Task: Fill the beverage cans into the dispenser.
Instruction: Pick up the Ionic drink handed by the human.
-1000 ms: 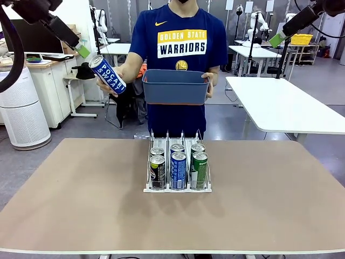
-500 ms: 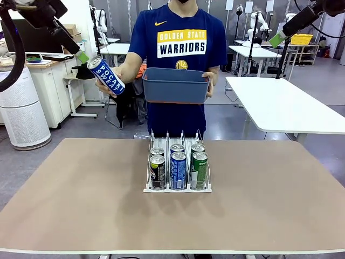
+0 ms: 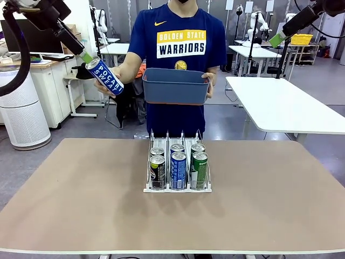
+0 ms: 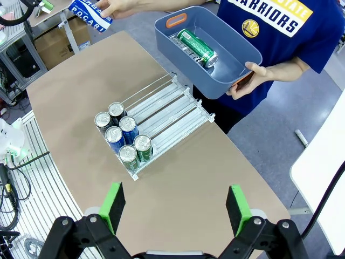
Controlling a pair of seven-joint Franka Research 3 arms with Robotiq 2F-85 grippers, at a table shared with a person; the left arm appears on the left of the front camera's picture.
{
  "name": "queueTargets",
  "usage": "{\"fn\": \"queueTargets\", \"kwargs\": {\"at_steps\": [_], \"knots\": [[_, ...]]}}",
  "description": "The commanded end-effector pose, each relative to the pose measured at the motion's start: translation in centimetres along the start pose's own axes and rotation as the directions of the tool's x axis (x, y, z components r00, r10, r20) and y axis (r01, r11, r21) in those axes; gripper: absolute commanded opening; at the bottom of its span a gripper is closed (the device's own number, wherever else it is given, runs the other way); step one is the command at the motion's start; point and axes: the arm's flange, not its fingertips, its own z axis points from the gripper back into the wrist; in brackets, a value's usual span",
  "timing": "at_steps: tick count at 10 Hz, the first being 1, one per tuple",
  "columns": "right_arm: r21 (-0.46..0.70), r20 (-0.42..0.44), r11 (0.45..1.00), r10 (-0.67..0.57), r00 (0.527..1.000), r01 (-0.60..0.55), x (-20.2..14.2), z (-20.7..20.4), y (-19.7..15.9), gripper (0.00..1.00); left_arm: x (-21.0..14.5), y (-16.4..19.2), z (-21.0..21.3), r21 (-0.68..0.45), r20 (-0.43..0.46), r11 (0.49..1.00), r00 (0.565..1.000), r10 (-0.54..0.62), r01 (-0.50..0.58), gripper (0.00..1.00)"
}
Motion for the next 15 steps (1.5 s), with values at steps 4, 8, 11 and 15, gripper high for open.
{"fn": "queueTargets", "kwargs": {"at_steps": [4, 8, 11, 15], "knots": [[0.0, -0.001, 1.0, -0.001, 1.0, 0.001, 0.0, -0.1, 0.1, 1.0, -0.3, 1.8, -1.9, 0.007, 0.046, 0.996, 0.994, -0.095, 0.094, 1.0], [0.0, -0.001, 1.0, -0.001, 1.0, 0.001, 0.0, -0.1, 0.1, 1.0, -0.9, 2.8, -2.8, -0.041, 0.069, 0.992, 0.991, -0.112, 0.115, 1.0], [0.0, -0.001, 1.0, -0.001, 1.0, 0.001, 0.0, -0.1, 0.1, 1.0, -1.4, 3.1, -4.0, -0.048, 0.06, 0.991, 0.991, -0.121, 0.124, 1.0], [0.0, -0.001, 1.0, -0.001, 1.0, 0.001, 0.0, -0.1, 0.1, 1.0, -2.3, 3.6, -5.3, -0.057, 0.053, 0.993, 0.993, -0.102, 0.105, 1.0]]}}
